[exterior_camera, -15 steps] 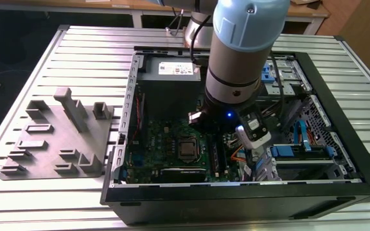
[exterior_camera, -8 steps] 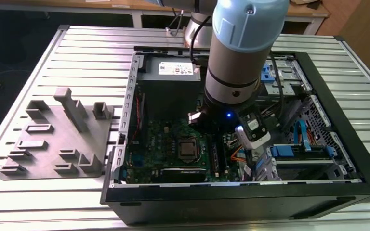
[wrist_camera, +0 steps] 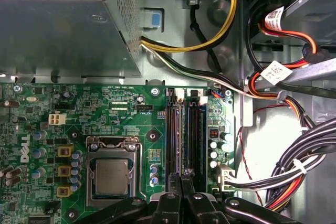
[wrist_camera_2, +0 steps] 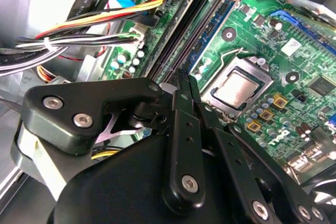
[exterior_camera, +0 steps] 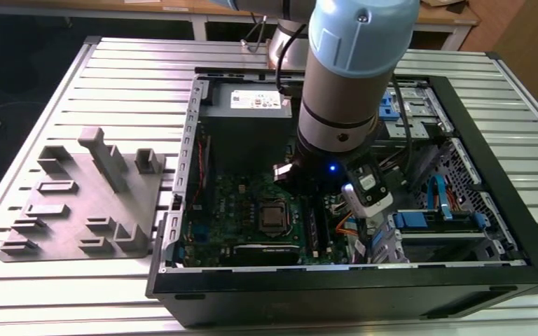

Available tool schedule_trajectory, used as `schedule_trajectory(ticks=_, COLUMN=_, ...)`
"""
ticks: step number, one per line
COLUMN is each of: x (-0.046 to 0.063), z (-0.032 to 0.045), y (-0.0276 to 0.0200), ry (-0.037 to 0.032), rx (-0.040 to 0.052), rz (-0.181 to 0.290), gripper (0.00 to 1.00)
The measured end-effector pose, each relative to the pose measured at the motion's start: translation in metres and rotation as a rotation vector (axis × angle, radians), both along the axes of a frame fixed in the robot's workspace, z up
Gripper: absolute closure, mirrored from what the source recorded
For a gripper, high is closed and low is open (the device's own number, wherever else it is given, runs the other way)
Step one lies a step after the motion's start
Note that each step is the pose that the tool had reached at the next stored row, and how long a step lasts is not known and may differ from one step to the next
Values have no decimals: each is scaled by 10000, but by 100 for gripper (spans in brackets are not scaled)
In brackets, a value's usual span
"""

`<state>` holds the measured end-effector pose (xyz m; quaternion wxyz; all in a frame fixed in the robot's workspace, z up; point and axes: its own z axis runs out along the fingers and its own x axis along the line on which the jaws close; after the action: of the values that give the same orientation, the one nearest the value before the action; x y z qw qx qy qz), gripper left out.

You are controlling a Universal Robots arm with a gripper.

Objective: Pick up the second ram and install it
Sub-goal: 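Insert the second ram into the second slot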

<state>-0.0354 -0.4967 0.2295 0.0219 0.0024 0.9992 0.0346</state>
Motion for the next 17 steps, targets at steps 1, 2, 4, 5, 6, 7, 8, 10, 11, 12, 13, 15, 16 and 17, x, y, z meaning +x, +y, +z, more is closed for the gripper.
schedule_trajectory(ticks=1, x=0, z=-2, y=1, ry=-1, rx=2, rz=0, gripper=91)
schedule_trajectory(ticks=2, x=0, z=-5, y=1, ry=-1, rx=3, rz=1, gripper=91)
schedule_trajectory(ticks=4, x=0, z=-5, y=1, ry=0, rx=2, rz=1, gripper=91)
schedule_trajectory(ticks=5, x=0, z=-5, y=1, ry=0, rx=1, rz=0, gripper=91)
schedule_trajectory(ticks=6, x=0, z=-5, y=1, ry=0, rx=1, rz=1, gripper=91)
schedule_trajectory(ticks=7, x=0, z=-6, y=1, ry=-1, rx=1, rz=0, gripper=91)
schedule_trajectory(ticks=8, x=0, z=-6, y=1, ry=-1, rx=2, rz=1, gripper=91)
schedule_trajectory(ticks=10, x=0, z=-6, y=1, ry=0, rx=3, rz=-23, gripper=91)
schedule_trajectory(ticks=11, x=1, z=-6, y=1, ry=0, rx=3, rz=-66, gripper=91)
schedule_trajectory(ticks=12, x=1, z=-6, y=1, ry=-1, rx=3, rz=-113, gripper=91)
schedule_trajectory(ticks=13, x=1, z=-6, y=1, ry=-1, rx=2, rz=-149, gripper=91)
schedule_trajectory(ticks=15, x=1, z=-8, y=1, ry=-1, rx=2, rz=-238, gripper=91)
schedule_trajectory(ticks=16, x=1, z=-9, y=1, ry=-1, rx=2, rz=-299, gripper=91)
schedule_trajectory(ticks=17, x=2, z=-10, y=1, ry=-1, rx=3, rz=-354, gripper=91)
